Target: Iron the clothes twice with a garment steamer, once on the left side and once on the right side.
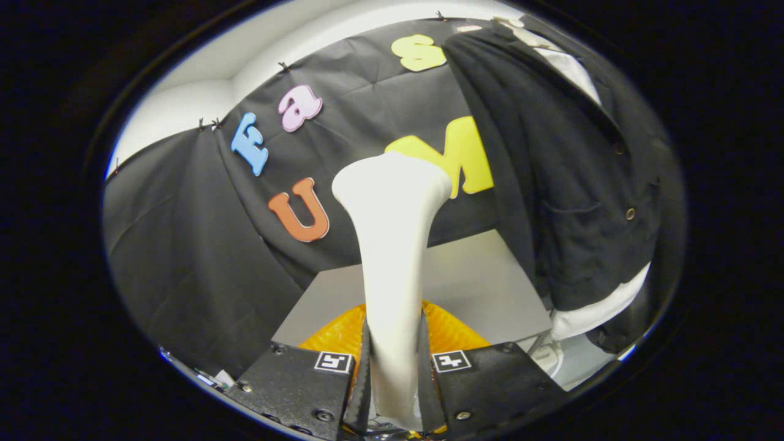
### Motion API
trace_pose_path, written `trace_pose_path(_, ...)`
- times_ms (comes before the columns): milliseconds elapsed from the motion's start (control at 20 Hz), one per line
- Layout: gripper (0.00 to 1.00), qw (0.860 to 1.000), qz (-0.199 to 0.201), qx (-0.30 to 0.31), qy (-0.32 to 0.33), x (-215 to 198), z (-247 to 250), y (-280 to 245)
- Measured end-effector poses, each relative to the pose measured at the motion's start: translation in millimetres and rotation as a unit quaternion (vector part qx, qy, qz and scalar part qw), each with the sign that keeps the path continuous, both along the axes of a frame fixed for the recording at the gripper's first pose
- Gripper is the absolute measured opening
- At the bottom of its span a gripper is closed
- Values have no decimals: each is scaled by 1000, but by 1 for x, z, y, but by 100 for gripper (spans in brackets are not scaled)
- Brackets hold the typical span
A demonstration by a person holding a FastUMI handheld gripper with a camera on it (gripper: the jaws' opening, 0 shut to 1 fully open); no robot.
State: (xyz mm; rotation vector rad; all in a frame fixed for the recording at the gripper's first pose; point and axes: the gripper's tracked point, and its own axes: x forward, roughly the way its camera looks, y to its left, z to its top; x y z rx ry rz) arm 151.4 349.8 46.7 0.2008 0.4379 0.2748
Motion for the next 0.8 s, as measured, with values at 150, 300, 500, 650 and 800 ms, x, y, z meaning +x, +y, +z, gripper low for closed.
trace_pose_path(150, 35, 1000, -14, 0, -26, -25, 19, -31)
trace_pose_path(300, 35, 998, -30, -6, -46, -39, 34, -68)
trace_pose_path(500, 35, 995, -55, -3, -80, -42, 70, -119)
trace_pose_path(650, 35, 991, -69, -3, -112, -28, 100, -154)
trace_pose_path(800, 35, 991, -61, -1, -122, -11, 123, -181)
